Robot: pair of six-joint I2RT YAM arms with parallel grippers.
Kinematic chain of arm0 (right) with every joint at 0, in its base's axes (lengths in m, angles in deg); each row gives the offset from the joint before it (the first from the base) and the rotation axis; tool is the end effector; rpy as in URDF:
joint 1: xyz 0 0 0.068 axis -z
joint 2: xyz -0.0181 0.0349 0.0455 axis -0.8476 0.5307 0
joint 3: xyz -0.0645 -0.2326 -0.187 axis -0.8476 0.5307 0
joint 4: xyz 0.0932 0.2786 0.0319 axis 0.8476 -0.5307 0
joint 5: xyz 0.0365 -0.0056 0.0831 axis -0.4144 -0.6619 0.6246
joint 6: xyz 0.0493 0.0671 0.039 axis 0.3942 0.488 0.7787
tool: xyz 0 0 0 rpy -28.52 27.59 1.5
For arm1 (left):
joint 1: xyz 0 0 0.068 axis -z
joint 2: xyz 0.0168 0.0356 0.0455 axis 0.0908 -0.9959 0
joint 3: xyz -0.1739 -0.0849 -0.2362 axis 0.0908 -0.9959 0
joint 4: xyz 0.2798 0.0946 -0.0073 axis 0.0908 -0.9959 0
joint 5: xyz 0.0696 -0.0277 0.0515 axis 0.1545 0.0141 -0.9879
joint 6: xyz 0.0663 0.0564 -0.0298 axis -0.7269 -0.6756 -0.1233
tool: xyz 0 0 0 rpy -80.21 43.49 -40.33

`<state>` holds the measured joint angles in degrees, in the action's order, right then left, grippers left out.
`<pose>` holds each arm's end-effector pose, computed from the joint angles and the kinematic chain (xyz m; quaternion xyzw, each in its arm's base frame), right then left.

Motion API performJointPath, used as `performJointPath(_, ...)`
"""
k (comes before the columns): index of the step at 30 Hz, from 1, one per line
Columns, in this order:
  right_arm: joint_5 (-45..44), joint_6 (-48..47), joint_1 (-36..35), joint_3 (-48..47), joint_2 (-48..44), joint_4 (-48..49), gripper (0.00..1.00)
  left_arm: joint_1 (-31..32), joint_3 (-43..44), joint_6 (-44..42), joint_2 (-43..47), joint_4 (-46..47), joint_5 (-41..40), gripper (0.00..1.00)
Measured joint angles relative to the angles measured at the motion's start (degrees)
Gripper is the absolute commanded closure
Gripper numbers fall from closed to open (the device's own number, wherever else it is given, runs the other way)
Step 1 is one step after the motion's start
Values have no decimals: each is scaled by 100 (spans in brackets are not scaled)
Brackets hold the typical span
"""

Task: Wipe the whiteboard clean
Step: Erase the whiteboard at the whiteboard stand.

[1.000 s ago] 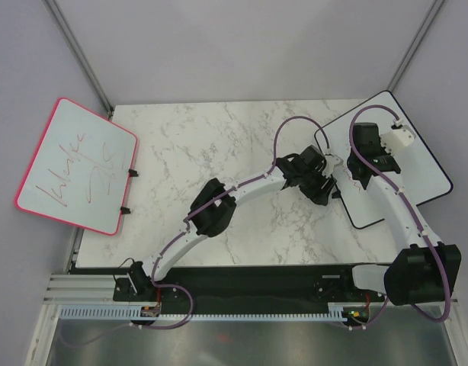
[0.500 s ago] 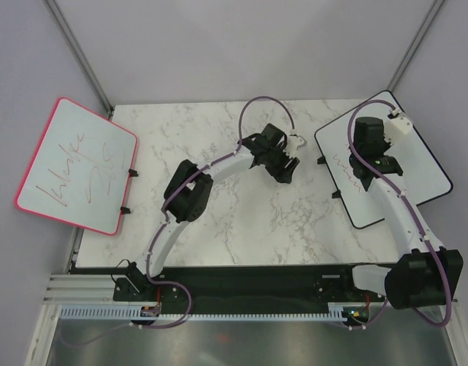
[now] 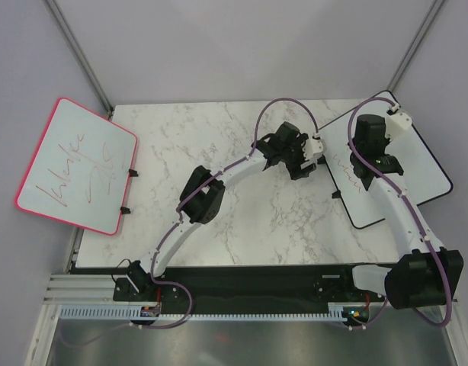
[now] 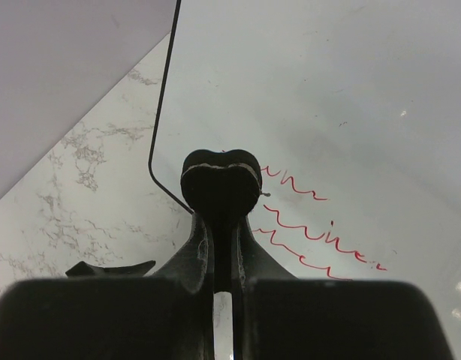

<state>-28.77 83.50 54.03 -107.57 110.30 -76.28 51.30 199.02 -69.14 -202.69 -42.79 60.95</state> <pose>0.3408 -0.0218 0.3471 0.3664 0.7486 -0.0610 0.5493 0.4498 -0.5148 0.1448 0.6039 0.6438 -0.2474 0.3995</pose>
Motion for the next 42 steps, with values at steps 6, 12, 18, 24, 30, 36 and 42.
performJointPath(6,39,-59,15,-35,0,52,100,-52,284,-855,-291,385,55,17)
performJointPath(12,55,-105,96,-33,-2,116,100,-101,459,-1161,-442,435,243,16)
performJointPath(18,140,-105,184,-33,-2,168,100,-138,748,-1060,-590,789,531,16)
performJointPath(24,190,-103,229,-33,-2,168,100,-157,1032,-404,-634,866,833,17)
performJointPath(30,282,-101,269,-31,-2,168,100,-160,1187,422,-634,824,1023,19)
performJointPath(36,601,-243,280,-28,-2,168,100,-212,1191,1084,-634,684,1279,22)
performJointPath(42,1115,-588,310,-20,11,170,100,-422,1178,1519,-579,612,1727,20)
